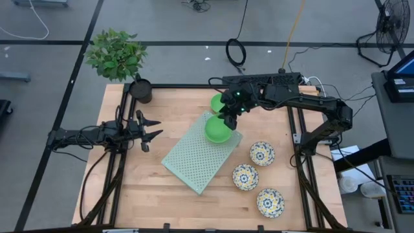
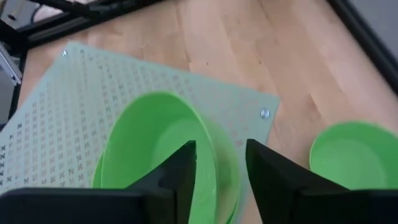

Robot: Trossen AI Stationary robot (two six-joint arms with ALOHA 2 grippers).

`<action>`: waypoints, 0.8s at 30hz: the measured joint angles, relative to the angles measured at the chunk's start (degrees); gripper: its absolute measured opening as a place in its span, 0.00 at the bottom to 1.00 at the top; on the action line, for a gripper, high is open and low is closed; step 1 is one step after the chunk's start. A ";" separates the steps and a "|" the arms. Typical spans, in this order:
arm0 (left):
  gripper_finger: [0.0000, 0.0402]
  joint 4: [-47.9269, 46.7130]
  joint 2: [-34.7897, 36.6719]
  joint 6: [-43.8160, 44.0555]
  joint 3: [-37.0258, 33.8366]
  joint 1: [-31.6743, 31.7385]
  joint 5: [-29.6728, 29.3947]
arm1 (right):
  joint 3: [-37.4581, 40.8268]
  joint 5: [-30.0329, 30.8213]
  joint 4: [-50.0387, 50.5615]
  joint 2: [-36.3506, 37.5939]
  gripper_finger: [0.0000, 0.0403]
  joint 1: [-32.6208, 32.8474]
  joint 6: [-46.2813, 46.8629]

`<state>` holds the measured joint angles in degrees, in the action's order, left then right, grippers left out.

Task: Pick & Place Mini bowls
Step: Stack the right green bowl on the green bowl on the shelf

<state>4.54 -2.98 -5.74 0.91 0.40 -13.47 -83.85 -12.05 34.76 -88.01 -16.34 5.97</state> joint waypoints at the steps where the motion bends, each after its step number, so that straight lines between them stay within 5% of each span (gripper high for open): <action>1: 0.45 0.00 0.00 0.00 0.00 0.00 0.00 | 0.00 -0.01 -0.84 0.00 0.34 0.00 -0.52; 13: 0.45 0.00 0.00 0.00 0.00 0.00 0.00 | 0.13 -0.01 -8.02 0.00 0.32 3.01 -11.54; 24: 0.45 -0.01 0.00 0.00 -0.01 0.00 0.00 | 10.25 0.23 -16.74 0.00 0.27 2.80 -9.87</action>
<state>4.53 -2.98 -5.74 0.90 0.40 -13.47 -73.60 -11.81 18.02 -88.01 -13.54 -3.90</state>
